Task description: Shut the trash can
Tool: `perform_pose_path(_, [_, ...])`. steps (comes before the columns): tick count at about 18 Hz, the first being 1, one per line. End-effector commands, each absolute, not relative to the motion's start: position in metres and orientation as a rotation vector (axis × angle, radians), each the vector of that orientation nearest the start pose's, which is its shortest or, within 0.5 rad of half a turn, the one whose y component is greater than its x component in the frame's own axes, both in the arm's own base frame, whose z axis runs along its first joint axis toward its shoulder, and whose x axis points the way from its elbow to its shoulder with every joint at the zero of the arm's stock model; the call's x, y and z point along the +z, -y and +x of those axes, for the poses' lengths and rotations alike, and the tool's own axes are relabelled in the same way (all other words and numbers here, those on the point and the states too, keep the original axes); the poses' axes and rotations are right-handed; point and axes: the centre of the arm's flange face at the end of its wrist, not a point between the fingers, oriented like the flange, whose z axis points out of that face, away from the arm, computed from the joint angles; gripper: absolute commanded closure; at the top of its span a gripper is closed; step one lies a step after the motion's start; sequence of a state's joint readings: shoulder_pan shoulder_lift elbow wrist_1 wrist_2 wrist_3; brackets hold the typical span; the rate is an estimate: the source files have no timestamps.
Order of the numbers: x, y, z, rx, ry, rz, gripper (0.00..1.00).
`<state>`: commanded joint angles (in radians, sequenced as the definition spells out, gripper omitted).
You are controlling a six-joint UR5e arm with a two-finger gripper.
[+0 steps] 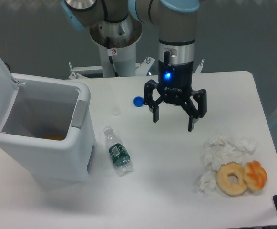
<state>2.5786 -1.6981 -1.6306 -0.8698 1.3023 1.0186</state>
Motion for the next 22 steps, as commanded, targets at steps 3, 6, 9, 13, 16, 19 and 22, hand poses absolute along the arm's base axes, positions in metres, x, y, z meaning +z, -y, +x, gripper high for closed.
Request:
perform_pose_path(3, [0.477, -0.443, -0.400, 0.397, -0.106, -2.620, 0.00])
perform_pose_path(6, [0.472, -0.442, -0.398, 0.389, -0.100, -2.626, 0.00])
perform_pose_path(9, [0.463, -0.437, -0.398, 0.406, -0.084, -2.669, 0.00])
perform_pose_path(13, [0.449, -0.435, -0.395, 0.409, -0.073, -2.712, 0.00])
perform_pose_path(16, [0.448, -0.435, -0.395, 0.405, -0.070, -2.714, 0.00])
perform_pose_path(19, [0.450, -0.435, -0.395, 0.404, -0.063, -2.710, 0.00])
perform_pose_path(22, [0.452, -0.438, -0.392, 0.381, 0.023, -2.695, 0.00])
